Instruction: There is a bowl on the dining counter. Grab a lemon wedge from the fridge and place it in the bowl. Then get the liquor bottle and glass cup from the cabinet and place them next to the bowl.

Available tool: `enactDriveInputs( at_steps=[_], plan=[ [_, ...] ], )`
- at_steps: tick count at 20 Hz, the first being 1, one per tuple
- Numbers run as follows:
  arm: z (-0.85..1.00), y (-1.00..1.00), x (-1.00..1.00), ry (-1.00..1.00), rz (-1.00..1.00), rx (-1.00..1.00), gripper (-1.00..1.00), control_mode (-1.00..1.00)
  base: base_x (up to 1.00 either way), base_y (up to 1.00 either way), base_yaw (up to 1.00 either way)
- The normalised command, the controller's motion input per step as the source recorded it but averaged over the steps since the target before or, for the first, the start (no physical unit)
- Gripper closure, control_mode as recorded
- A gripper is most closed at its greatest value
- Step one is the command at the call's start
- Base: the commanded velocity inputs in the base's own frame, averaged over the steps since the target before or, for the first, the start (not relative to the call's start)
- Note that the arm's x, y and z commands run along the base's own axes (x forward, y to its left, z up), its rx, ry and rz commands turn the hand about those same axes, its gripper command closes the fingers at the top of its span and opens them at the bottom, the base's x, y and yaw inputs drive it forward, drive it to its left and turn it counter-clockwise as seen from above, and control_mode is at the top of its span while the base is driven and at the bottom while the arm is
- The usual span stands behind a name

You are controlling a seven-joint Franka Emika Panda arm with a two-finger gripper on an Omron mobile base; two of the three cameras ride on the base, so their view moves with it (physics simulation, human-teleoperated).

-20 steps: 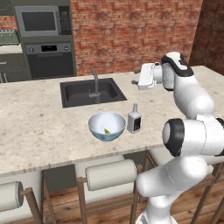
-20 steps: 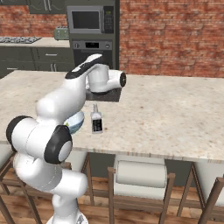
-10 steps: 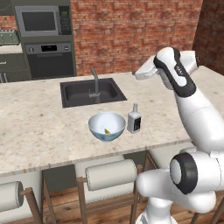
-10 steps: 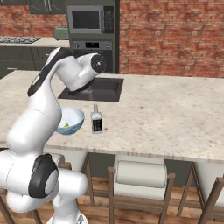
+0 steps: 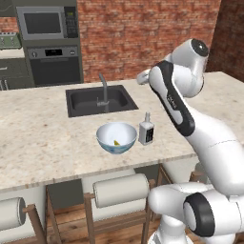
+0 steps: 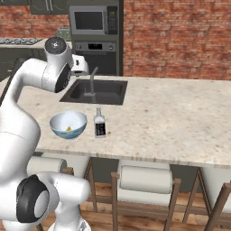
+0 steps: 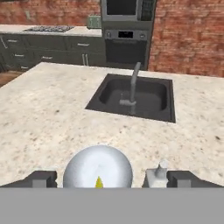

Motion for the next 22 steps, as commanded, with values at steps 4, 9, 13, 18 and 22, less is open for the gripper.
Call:
enactDriveInputs(
  at_steps=[4,9,13,18,22],
  plan=[
    [0.06,0.0,-0.65,0.41,-0.21,0.1,-1.0,-1.0,0.0,0.0,0.0],
    [0.0,0.0,-0.92,0.17,-0.07,0.0,-1.0,-1.0,0.0,0.0,0.0],
    [-0.02,0.0,-1.0,0.0,-0.02,-0.01,-1.0,-1.0,0.0,0.0,0.0],
    [-0.06,0.0,-0.88,-0.12,-0.01,-0.04,-1.0,-1.0,0.0,0.0,0.0],
    [-0.12,0.0,-0.49,-0.1,-0.01,-0.05,-1.0,-1.0,0.0,0.0,0.0]
  ],
)
